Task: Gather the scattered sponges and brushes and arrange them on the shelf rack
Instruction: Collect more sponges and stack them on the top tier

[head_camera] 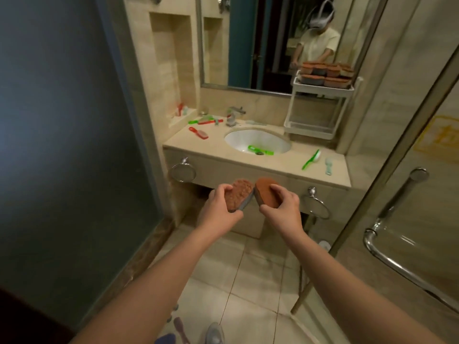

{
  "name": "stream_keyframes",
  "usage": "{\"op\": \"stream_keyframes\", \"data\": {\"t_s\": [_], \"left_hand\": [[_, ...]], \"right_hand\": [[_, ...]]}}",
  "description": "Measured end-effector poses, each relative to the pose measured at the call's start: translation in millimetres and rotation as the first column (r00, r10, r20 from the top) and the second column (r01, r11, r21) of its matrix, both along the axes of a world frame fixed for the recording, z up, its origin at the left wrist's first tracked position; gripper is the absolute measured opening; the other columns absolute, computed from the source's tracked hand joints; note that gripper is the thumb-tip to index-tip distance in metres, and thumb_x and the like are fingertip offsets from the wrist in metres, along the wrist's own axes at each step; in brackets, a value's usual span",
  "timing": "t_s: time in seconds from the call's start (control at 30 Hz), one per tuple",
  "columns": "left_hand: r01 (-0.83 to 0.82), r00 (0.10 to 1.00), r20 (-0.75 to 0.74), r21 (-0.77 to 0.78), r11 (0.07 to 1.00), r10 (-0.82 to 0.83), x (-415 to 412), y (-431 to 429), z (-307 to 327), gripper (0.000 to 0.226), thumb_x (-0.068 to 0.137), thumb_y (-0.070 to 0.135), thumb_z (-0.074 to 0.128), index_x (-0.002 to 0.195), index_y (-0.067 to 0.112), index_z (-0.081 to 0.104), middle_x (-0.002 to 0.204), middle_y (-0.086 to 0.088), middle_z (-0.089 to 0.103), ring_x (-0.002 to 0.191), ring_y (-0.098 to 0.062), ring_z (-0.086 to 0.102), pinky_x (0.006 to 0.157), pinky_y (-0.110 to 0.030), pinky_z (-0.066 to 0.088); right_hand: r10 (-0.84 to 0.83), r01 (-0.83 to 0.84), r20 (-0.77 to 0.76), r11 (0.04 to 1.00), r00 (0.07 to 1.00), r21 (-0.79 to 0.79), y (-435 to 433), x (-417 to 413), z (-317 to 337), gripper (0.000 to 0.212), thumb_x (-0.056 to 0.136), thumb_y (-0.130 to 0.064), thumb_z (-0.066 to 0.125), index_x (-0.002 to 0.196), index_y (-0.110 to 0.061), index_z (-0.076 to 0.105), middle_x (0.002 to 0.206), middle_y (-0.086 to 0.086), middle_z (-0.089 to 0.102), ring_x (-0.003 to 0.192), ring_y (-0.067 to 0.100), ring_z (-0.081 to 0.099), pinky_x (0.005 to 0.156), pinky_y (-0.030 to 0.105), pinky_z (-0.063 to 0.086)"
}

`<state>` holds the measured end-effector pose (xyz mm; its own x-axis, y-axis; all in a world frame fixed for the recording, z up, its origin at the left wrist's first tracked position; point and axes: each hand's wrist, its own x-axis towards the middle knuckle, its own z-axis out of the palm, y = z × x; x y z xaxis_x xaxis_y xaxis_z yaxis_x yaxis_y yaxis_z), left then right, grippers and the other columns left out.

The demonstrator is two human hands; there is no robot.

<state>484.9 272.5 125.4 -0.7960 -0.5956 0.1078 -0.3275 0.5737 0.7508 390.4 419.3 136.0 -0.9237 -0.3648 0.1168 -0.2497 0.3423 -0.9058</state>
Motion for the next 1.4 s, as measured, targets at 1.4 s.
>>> {"op": "stream_keyframes", "data": {"t_s": [1.4], "left_hand": [[0.284, 0.924, -0.232, -0.118, 0.952, -0.305, -749.5, -148.1, 157.2, 0.057, 0.066, 0.051, 0.073, 0.111, 0.037, 0.041, 0.108, 0.014, 0.054, 0.092, -0.008, 0.057, 0.066, -0.026, 0.046]], "right_hand": [[-0.321, 0.319, -0.107, 0.947, 0.941, -0.038, -115.6, -716.0, 156.4, 0.048, 0.059, -0.031, 0.074, 0.101, -0.030, 0.052, 0.119, 0.003, 0.052, 0.095, 0.014, 0.056, 0.079, 0.038, 0.057]]}}
